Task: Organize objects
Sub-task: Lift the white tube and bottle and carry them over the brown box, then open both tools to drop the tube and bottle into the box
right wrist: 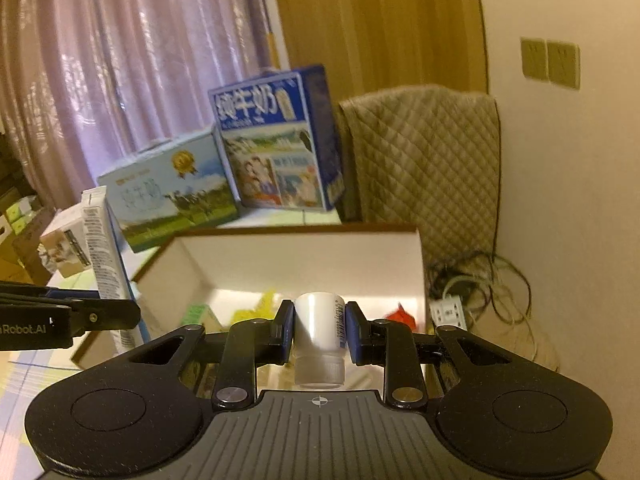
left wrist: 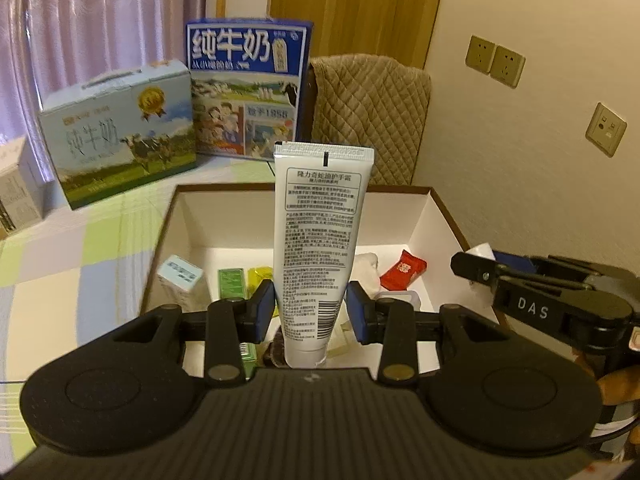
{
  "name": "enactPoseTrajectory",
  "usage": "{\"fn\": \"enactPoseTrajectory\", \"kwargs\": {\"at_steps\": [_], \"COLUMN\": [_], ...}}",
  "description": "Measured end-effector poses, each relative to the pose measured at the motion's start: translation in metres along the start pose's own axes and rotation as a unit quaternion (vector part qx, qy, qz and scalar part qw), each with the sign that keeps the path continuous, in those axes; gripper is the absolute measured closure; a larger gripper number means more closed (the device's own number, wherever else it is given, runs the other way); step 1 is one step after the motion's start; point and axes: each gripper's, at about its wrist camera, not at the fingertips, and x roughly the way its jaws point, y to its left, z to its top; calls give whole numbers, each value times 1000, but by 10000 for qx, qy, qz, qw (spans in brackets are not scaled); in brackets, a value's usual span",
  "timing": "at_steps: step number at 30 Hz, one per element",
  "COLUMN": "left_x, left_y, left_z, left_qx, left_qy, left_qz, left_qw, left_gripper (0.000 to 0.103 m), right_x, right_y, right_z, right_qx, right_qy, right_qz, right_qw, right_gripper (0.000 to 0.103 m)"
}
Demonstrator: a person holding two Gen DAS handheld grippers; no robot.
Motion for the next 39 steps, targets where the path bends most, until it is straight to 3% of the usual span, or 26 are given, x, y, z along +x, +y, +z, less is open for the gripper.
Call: {"fn": "enactPoseTrajectory", "kwargs": {"at_steps": [11, 25, 29, 39], "left_x": [55, 81, 78, 66], "left_y": [-7, -6, -6, -4], "left_z": [-15, -29, -27, -28], "left_qx": [-131, -123, -66, 87], "left_qy": [667, 1110, 1058, 907], "left_qz": [-61, 8, 30, 22], "left_qw": [9977, 9937, 9944, 9958], "left_gripper": [69, 69, 54, 35], "right_x": [28, 32, 32, 30], "right_y": [-18, -19, -19, -22], "right_z": [-20, -28, -27, -24], "right_qx": [192, 275, 326, 663], "right_qy": [513, 697, 745, 838], "right_qz": [-87, -52, 18, 188], "right_qw": [9985, 9972, 9967, 9941], "right_gripper": [80, 80, 79, 78]}}
